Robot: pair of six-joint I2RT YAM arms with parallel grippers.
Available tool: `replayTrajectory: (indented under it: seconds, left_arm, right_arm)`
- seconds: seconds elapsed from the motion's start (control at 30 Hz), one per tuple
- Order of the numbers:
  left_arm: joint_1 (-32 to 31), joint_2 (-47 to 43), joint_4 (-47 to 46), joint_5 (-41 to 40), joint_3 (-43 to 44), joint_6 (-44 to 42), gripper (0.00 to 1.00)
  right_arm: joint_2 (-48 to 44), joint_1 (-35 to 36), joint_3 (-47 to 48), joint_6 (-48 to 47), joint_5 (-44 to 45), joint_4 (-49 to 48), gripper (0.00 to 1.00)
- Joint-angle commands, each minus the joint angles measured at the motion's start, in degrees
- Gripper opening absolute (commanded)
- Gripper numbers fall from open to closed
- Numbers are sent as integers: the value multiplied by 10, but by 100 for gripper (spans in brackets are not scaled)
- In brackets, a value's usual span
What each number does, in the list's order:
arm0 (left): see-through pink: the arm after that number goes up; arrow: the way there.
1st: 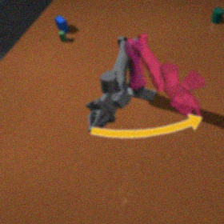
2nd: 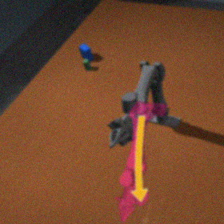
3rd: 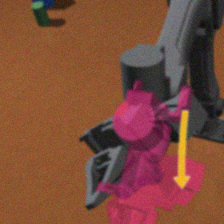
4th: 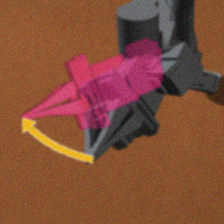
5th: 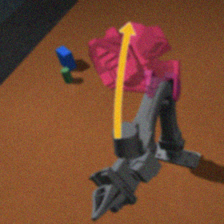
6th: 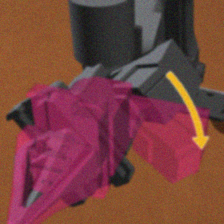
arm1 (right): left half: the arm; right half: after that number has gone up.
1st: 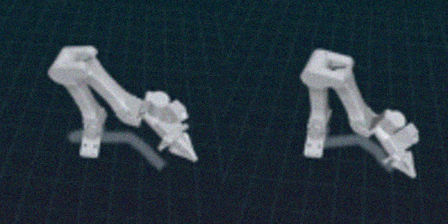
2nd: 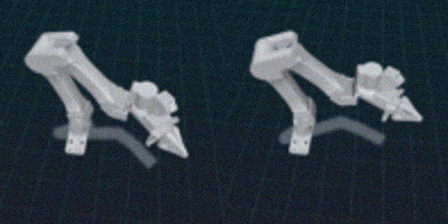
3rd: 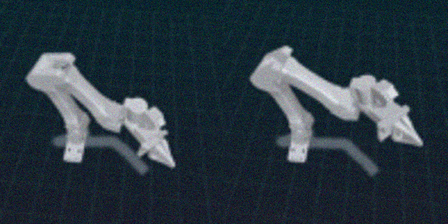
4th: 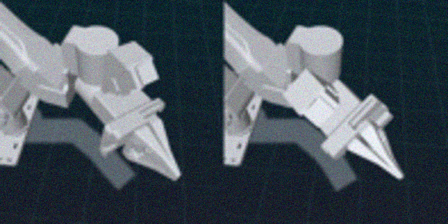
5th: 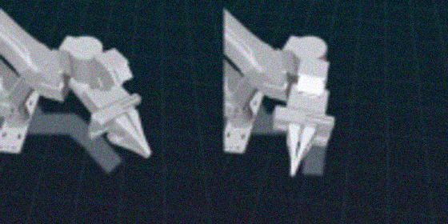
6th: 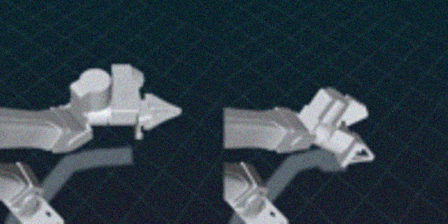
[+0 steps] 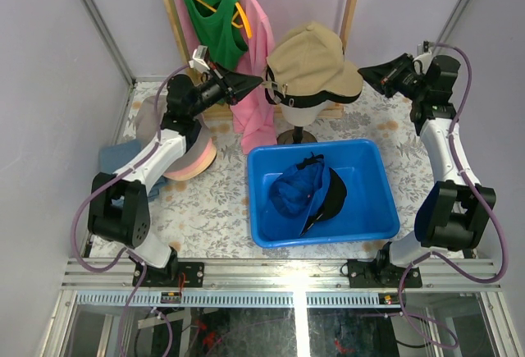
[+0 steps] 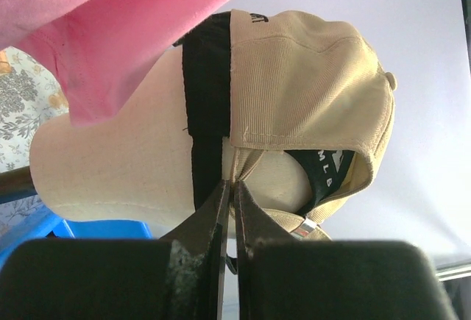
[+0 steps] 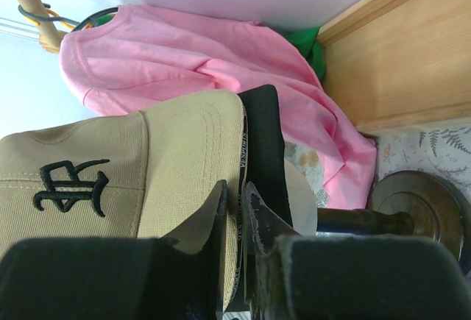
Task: Stack the hats
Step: Stack the hat on the hat.
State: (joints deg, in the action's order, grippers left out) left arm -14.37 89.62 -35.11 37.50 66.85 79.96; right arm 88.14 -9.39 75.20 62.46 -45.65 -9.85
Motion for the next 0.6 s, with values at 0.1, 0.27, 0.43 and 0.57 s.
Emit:
replayTrajectory:
  seconds: [0.1, 0.27, 0.43, 0.57]
  left_arm:
    - [4, 36, -63, 52, 3, 51, 0]
    - [3, 47, -89, 61, 16, 62, 0]
    - [3, 59, -116, 72, 27, 75, 0]
    - [3, 66, -132, 77, 29, 82, 0]
  right_arm:
    - [25, -4, 43, -45, 30, 78, 0]
    - [13, -5, 22, 12, 16, 7, 4]
    - [-6, -4, -9, 61, 2, -58, 22]
    - [-18, -5, -21, 73, -4, -76, 28]
